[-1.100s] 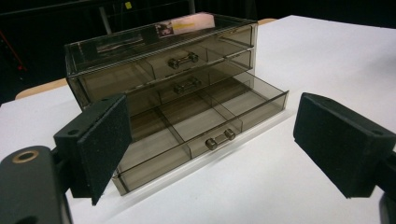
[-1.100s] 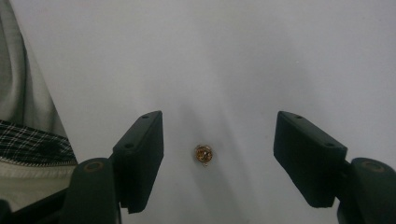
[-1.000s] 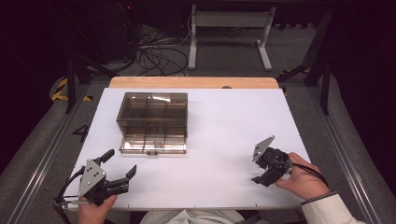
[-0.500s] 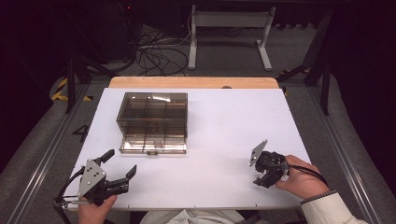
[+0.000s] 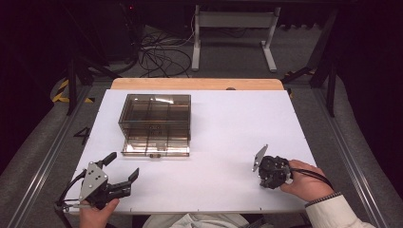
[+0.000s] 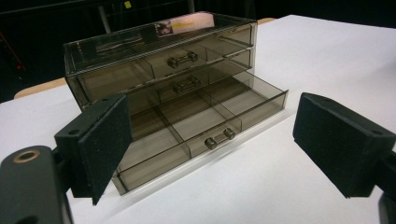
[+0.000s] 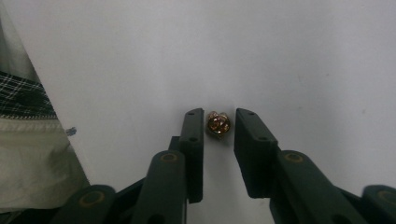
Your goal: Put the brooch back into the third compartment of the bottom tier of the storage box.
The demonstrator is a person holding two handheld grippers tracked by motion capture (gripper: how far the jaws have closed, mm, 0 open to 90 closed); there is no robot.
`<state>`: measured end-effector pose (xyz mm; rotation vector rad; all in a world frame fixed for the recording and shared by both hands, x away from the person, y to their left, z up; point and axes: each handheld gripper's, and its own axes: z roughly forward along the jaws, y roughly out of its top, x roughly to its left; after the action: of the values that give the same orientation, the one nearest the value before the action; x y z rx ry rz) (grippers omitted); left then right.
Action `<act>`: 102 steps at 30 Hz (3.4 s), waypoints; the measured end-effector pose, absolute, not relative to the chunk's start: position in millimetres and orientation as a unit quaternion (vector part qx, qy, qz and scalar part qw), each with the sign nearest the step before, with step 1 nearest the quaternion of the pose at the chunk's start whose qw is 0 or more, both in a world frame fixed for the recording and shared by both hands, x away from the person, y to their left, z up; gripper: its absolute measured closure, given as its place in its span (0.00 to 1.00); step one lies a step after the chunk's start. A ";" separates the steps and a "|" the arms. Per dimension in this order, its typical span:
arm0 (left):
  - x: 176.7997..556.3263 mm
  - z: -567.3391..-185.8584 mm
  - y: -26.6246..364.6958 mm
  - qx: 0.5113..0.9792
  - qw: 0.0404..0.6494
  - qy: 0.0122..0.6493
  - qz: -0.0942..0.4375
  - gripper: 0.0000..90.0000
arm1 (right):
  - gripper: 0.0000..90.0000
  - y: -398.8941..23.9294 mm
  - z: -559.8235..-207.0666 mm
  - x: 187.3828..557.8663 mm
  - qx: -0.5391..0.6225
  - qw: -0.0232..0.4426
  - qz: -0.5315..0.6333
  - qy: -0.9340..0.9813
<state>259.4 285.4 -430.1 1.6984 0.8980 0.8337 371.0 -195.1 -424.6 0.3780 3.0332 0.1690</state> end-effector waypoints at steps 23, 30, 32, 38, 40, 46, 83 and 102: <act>259.1 -430.0 285.7 0.702 0.500 0.370 0.346 0.14 | 0.89 -195.3 -408.4 368.2 0.124 0.091 0.123 0.980; 259.1 -430.0 285.8 0.702 0.500 0.370 0.346 0.14 | 0.89 -196.5 -398.8 367.9 0.128 0.122 0.177 0.968; 259.1 -430.0 285.8 0.702 0.500 0.370 0.346 0.14 | 0.89 -197.1 -396.5 367.8 0.130 0.130 0.191 0.964; 259.2 -430.1 285.7 0.703 0.500 0.370 0.345 0.14 | 0.89 -199.9 -386.5 366.2 0.139 0.151 0.238 0.949; 259.2 -430.0 285.7 0.703 0.500 0.370 0.345 0.14 | 0.89 -200.7 -384.0 366.1 0.142 0.154 0.252 0.945; 259.1 -429.9 285.8 0.702 0.501 0.371 0.344 0.14 | 0.89 -202.4 -377.3 366.3 0.149 0.159 0.279 0.935; 259.4 -430.2 286.9 0.702 0.502 0.370 0.344 0.14 | 0.89 -145.2 -353.0 387.1 0.135 0.149 0.404 0.892; 259.6 -430.6 287.2 0.703 0.502 0.370 0.343 0.14 | 0.89 -107.1 -361.1 408.0 0.148 0.123 0.460 0.867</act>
<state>259.6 287.2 -430.6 1.6986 0.8932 0.8288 408.0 -107.1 -361.1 0.4303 2.5293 1.3413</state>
